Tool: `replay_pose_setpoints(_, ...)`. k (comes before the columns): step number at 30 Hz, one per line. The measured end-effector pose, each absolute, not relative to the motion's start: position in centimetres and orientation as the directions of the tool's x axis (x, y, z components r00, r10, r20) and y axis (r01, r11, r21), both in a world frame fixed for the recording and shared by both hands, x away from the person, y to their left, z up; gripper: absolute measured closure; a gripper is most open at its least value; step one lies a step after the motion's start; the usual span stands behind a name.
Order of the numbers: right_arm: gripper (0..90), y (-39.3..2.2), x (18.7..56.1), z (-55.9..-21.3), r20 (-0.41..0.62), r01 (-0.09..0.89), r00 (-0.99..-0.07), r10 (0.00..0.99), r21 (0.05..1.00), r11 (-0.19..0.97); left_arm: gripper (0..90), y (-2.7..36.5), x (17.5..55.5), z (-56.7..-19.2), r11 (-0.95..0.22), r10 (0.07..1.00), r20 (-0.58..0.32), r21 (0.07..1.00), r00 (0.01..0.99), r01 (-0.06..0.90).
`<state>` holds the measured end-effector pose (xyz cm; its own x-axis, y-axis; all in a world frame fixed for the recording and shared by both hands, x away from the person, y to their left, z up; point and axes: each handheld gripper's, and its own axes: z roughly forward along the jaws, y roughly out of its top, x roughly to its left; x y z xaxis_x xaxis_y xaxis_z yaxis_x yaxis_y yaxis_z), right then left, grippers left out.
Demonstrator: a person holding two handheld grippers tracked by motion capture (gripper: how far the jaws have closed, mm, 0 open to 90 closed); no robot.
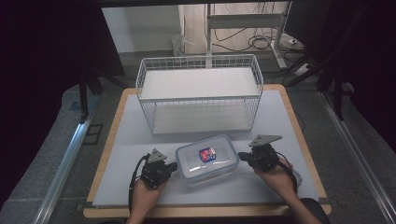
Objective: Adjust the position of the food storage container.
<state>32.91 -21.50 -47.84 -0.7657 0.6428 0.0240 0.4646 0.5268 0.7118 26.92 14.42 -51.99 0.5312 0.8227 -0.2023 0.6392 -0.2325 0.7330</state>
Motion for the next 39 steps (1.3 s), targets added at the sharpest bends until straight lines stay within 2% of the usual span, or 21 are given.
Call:
replay_pose_setpoints(3,89.7,-21.2,33.4,-47.9,0.008,0.462,-0.753,0.658,0.719,0.52,89.7,14.4,27.5,-52.0,-0.23,0.825,-0.202,0.732,0.528,0.641)
replay_pose_setpoints(9,89.6,-21.4,34.2,-48.4,0.053,0.517,-0.725,0.687,0.702,0.491,89.7,14.5,28.8,-52.1,-0.219,0.822,-0.217,0.732,0.526,0.645)
replay_pose_setpoints(18,89.7,-21.0,34.6,-48.6,0.039,0.526,-0.717,0.696,0.686,0.504,89.7,15.1,30.5,-52.4,-0.19,0.818,-0.252,0.729,0.516,0.658)
replay_pose_setpoints(25,89.8,-20.7,34.7,-48.6,0.035,0.534,-0.718,0.695,0.667,0.518,89.7,14.8,30.2,-52.4,-0.206,0.824,-0.24,0.717,0.514,0.666)
replay_pose_setpoints(34,89.8,-20.6,32.9,-48.6,0.032,0.519,-0.748,0.663,0.652,0.554,89.7,15.3,28.9,-52.2,-0.203,0.809,-0.264,0.714,0.526,0.67)
replay_pose_setpoints(39,89.7,-20.5,32.1,-48.9,0.037,0.517,-0.755,0.655,0.647,0.56,89.8,15.2,28.0,-52.1,-0.222,0.81,-0.244,0.715,0.534,0.663)
